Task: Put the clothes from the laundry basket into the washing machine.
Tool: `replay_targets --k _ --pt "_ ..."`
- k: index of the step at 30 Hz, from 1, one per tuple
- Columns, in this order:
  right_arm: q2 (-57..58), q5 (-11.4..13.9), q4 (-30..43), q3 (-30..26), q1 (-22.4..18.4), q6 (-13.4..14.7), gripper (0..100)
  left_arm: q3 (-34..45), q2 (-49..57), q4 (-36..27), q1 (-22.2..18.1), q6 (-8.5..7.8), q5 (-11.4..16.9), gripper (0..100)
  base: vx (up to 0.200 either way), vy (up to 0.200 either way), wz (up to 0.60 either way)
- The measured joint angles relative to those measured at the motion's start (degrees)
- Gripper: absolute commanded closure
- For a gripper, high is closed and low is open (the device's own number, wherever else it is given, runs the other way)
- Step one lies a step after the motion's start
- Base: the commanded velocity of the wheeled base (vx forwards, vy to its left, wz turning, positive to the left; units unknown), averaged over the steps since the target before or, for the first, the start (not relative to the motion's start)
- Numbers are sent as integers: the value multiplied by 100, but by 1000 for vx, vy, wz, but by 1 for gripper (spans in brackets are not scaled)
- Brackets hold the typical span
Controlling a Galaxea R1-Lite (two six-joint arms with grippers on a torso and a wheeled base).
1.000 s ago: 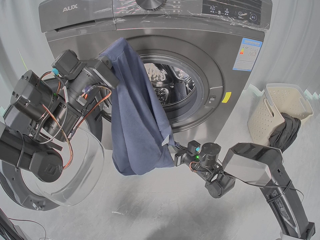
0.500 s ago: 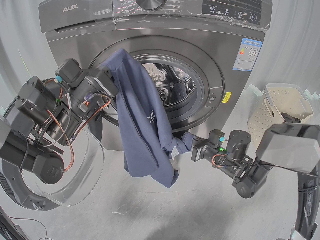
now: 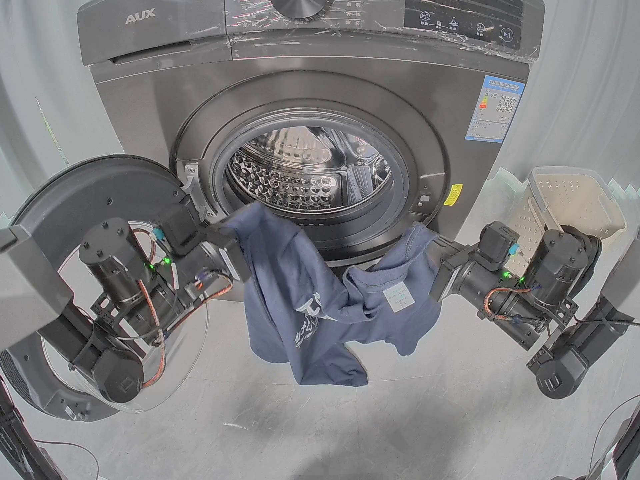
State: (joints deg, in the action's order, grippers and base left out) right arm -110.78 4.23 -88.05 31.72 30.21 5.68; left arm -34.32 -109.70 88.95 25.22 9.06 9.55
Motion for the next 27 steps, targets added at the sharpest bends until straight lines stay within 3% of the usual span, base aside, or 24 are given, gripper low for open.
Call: replay_targets --k 4,8,14,15,18,27 --pt "154 1 -7 9 30 1 100 406 -138 2 -1 -132 41 100 0 0 0" --pt "280 9 -16 55 35 4 100 811 -341 2 -9 -332 257 100 0 0 0" --pt "444 -5 -18 141 30 4 100 1012 -669 2 -6 -402 343 100 0 0 0" --pt "460 -7 -16 160 35 4 100 1034 -708 5 -6 -417 347 0 0 0 0" --pt "483 -10 -16 204 35 9 100 1134 -818 2 -9 -501 416 0 0 0 0" --pt "516 -7 -16 284 13 12 100 1310 -1084 5 82 -525 428 0 0 0 0"
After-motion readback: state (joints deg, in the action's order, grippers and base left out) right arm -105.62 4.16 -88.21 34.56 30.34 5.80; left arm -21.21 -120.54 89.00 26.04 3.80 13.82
